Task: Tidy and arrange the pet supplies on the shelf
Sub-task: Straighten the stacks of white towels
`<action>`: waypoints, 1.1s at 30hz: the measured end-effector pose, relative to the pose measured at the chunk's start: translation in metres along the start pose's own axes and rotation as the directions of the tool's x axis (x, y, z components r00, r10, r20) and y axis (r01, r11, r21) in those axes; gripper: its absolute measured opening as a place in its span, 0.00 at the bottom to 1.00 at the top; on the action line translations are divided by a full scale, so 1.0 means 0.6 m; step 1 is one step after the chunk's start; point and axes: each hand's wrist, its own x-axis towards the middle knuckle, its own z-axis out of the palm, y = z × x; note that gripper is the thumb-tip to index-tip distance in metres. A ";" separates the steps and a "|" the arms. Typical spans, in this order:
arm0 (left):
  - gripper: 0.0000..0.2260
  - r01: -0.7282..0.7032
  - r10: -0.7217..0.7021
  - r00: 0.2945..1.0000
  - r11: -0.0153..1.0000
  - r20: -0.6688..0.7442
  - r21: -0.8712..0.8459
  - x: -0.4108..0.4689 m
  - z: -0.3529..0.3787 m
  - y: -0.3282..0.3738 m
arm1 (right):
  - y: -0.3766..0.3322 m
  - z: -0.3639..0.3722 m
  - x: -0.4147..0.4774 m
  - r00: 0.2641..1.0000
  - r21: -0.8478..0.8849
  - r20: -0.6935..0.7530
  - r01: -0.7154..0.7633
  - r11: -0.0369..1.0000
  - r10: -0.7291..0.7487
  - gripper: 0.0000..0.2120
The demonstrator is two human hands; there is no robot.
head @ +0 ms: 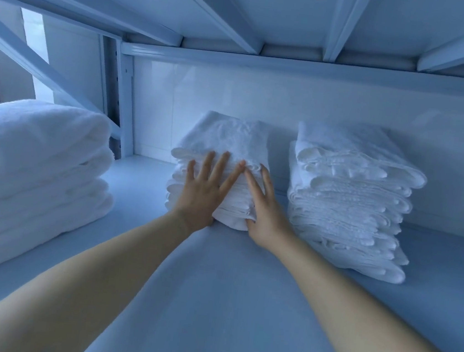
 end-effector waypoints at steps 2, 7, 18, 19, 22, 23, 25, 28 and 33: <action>0.62 0.013 -0.013 1.000 1.000 -0.005 0.026 0.004 0.000 0.005 | -0.002 -0.001 0.001 1.000 -0.007 0.011 -0.024 1.000 0.024 0.51; 0.60 -0.013 0.013 0.999 1.000 -0.036 0.001 -0.013 -0.001 -0.007 | -0.016 -0.009 -0.009 0.997 -0.006 0.048 -0.056 0.998 0.057 0.48; 0.56 -0.036 0.034 0.998 0.998 -0.061 -0.042 -0.068 -0.034 -0.010 | -0.066 -0.035 -0.065 0.995 0.000 0.081 -0.064 0.998 0.063 0.47; 0.55 -0.037 0.034 0.997 0.998 -0.067 -0.044 -0.074 -0.039 -0.009 | -0.071 -0.037 -0.071 0.995 -0.001 0.081 -0.063 0.998 0.062 0.47; 0.53 -0.042 0.035 0.994 0.997 -0.100 -0.069 -0.099 -0.058 -0.012 | -0.091 -0.044 -0.087 0.996 0.006 0.069 -0.050 0.999 0.050 0.46; 0.53 -0.046 0.036 0.992 0.996 -0.119 -0.079 -0.108 -0.065 -0.015 | -0.099 -0.047 -0.093 0.997 0.004 0.060 -0.042 0.999 0.041 0.46; 0.52 -0.057 0.038 0.985 0.993 -0.171 -0.108 -0.130 -0.079 -0.021 | -0.113 -0.050 -0.108 0.999 0.005 0.041 -0.010 1.000 0.010 0.46; 0.52 -0.070 0.040 0.973 0.989 -0.226 -0.128 -0.170 -0.095 -0.028 | -0.122 -0.054 -0.137 0.994 0.019 0.026 0.107 0.994 -0.107 0.45; 0.51 -0.054 0.028 0.983 0.989 -0.183 -0.139 -0.203 -0.124 -0.026 | -0.107 -0.095 -0.148 0.972 0.110 0.031 0.230 0.967 -0.234 0.41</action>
